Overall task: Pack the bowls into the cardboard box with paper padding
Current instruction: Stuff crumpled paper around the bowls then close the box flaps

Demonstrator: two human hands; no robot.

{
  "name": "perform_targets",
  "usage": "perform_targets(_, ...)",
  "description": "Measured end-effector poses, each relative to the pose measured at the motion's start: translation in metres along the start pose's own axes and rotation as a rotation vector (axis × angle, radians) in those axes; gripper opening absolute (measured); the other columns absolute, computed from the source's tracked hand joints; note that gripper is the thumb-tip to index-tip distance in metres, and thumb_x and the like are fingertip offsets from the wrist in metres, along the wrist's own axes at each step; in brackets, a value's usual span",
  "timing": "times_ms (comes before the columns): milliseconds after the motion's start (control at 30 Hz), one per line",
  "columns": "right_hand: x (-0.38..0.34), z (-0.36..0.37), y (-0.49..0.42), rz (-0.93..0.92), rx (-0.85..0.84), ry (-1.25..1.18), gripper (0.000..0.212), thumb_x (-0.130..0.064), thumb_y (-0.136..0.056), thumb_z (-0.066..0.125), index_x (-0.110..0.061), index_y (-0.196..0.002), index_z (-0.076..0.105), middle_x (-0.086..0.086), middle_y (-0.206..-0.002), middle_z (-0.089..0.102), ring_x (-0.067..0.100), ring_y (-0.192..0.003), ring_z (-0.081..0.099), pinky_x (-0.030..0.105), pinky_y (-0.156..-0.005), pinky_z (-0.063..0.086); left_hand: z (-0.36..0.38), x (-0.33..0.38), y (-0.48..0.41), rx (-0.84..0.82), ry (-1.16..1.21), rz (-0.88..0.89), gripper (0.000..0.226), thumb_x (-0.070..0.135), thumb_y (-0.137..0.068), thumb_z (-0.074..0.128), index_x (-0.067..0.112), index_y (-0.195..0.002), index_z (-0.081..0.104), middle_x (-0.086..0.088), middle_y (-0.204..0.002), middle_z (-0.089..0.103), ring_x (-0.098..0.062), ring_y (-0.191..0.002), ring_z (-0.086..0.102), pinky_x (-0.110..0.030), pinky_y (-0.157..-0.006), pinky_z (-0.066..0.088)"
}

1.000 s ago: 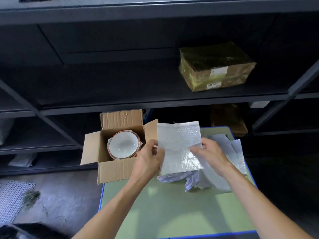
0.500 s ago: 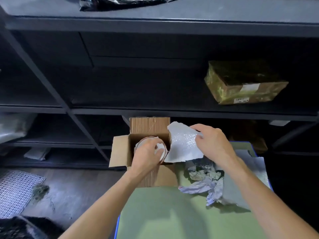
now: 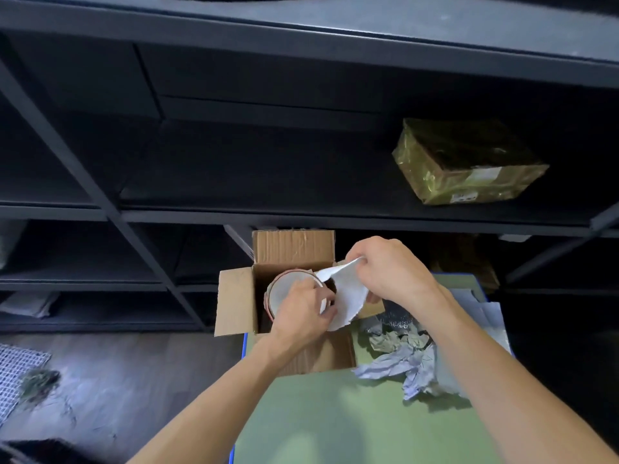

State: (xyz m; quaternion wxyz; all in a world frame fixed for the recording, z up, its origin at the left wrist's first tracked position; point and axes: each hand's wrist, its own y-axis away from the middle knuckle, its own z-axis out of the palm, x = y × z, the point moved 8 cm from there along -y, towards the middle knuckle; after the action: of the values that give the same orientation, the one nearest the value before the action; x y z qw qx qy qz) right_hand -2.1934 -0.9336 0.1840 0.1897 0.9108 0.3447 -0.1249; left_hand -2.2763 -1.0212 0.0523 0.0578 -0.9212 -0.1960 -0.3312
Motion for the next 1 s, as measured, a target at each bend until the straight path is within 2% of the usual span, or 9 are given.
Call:
perform_targets(133,0.000,0.021,-0.016,0.054,-0.046,0.053,0.035,-0.001,-0.081,0.045,-0.023,-0.097,0.068,0.004,-0.064,0.071,0.020,-0.058,0.071,0.037,-0.065,0.061,-0.006,-0.003,-0.012,-0.021,-0.050,-0.009,0.033,0.039,-0.084,0.056,0.025,-0.110,0.071,-0.003,-0.108,0.061,-0.022,-0.102,0.053,-0.034,-0.087,0.044)
perform_targets(233,-0.003,0.032,-0.027,0.056,-0.029,0.130,0.026,-0.004,-0.086,0.049,-0.016,-0.098,0.068,0.007,-0.071,0.071,0.026,-0.067,0.071,0.040,-0.069,0.061,-0.003,0.000,-0.016,-0.080,-0.096,0.021,0.034,0.043,-0.086,0.054,0.030,-0.112,0.072,-0.004,-0.116,0.061,-0.020,-0.106,0.050,-0.029,-0.086,0.041)
perform_targets(433,-0.008,0.048,-0.034,0.035,-0.012,0.150,0.010,-0.014,-0.089,0.050,-0.013,-0.087,0.060,0.011,-0.085,0.068,0.033,-0.077,0.066,0.040,-0.066,0.058,-0.016,-0.003,-0.007,-0.014,-0.010,0.043,0.024,0.026,-0.087,0.058,0.023,-0.102,0.076,-0.001,-0.092,0.067,-0.015,-0.087,0.051,-0.036,-0.080,0.047)
perform_targets(567,-0.012,0.050,-0.032,0.014,0.023,0.136,0.012,-0.017,-0.090,0.052,-0.016,-0.094,0.063,0.011,-0.093,0.067,0.035,-0.086,0.063,0.039,-0.068,0.054,-0.015,0.001,0.008,-0.077,-0.025,0.046,0.024,0.034,-0.094,0.061,0.022,-0.112,0.072,-0.001,-0.093,0.049,-0.017,-0.088,0.042,-0.027,-0.070,0.029)
perform_targets(667,-0.012,0.040,-0.033,0.015,0.058,0.088,0.016,-0.009,-0.086,0.045,-0.016,-0.073,0.052,0.011,-0.077,0.062,0.036,-0.077,0.062,0.037,-0.058,0.047,-0.005,0.014,0.018,-0.160,-0.086,0.075,0.021,0.033,-0.097,0.057,0.021,-0.096,0.074,0.001,-0.084,0.041,-0.021,-0.091,0.047,-0.030,-0.064,0.028)
perform_targets(733,-0.013,0.033,-0.035,0.012,0.087,0.059,0.016,-0.007,-0.082,0.042,-0.015,-0.070,0.050,0.011,-0.069,0.062,0.037,-0.070,0.064,0.040,-0.061,0.054,0.003,0.017,0.021,-0.203,-0.093,0.075,0.029,0.022,-0.094,0.054,0.017,-0.066,0.056,0.002,-0.074,0.033,-0.029,-0.088,0.050,-0.033,-0.060,0.031)
perform_targets(800,-0.013,0.028,-0.036,0.015,0.103,0.032,0.017,-0.007,-0.080,0.041,-0.012,-0.076,0.057,0.012,-0.068,0.064,0.036,-0.068,0.066,0.043,-0.065,0.057,0.009,0.018,0.022,-0.218,-0.107,0.079,0.034,0.019,-0.091,0.050,0.019,-0.059,0.037,0.000,-0.071,0.030,-0.032,-0.082,0.049,-0.035,-0.058,0.030)
perform_targets(933,-0.012,0.030,-0.036,0.025,0.109,0.022,0.014,-0.009,-0.083,0.042,-0.010,-0.077,0.055,0.016,-0.078,0.068,0.037,-0.073,0.067,0.044,-0.067,0.058,0.008,0.021,0.026,-0.163,-0.148,0.084,0.030,0.028,-0.096,0.049,0.013,-0.076,0.065,-0.002,-0.081,0.038,-0.022,-0.080,0.042,-0.033,-0.060,0.029)
perform_targets(1000,-0.009,0.042,-0.034,0.039,0.071,0.071,0.011,-0.008,-0.084,0.046,-0.011,-0.074,0.049,0.018,-0.085,0.068,0.037,-0.074,0.061,0.039,-0.062,0.051,0.002,0.019,0.028,-0.122,-0.159,0.056,0.025,0.026,-0.096,0.050,0.011,-0.082,0.066,-0.001,-0.082,0.041,-0.024,-0.084,0.047,-0.033,-0.059,0.029)
